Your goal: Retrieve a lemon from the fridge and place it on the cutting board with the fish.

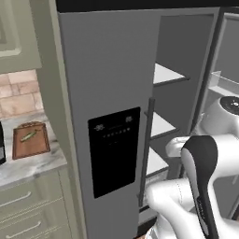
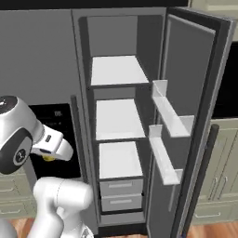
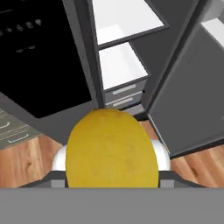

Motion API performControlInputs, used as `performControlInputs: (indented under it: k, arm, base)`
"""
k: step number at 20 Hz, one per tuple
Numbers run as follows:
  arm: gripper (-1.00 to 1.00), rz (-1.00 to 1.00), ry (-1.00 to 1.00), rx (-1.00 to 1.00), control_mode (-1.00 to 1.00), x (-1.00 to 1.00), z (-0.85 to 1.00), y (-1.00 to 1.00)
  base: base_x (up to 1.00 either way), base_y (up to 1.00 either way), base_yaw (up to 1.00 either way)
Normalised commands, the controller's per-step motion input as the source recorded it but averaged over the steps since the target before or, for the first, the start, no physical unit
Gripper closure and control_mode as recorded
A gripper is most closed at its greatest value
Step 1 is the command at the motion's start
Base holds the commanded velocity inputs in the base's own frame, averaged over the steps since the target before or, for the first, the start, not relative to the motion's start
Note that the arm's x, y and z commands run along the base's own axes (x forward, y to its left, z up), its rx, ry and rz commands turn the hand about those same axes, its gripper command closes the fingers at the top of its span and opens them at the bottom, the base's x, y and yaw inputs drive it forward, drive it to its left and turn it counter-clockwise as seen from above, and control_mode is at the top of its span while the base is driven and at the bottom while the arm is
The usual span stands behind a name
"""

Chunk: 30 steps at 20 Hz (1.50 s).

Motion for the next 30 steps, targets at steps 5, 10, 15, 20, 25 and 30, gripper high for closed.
performControlInputs:
  k: [5, 10, 15, 20, 25, 30]
  arm:
    - [1.0, 0.0, 0.0, 0.0, 1.0, 0.0, 0.0, 0.0]
    - [1.0, 0.0, 0.0, 0.0, 1.0, 0.0, 0.0, 0.0]
    - [1.0, 0.0, 0.0, 0.0, 1.0, 0.0, 0.0, 0.0]
    - [1.0, 0.0, 0.0, 0.0, 1.0, 0.0, 0.0, 0.0]
    - [1.0, 0.0, 0.0, 0.0, 1.0, 0.0, 0.0, 0.0]
    - [1.0, 0.0, 0.0, 0.0, 1.0, 0.0, 0.0, 0.0]
  base:
    - [-0.39, 0.92, 0.01]
    - [-0.34, 0.94, 0.02]
    - [-0.11, 0.79, 0.0]
    - [0.0, 0.65, 0.0]
    - [0.16, 0.4, -0.01]
    - [0.61, 0.03, -0.01]
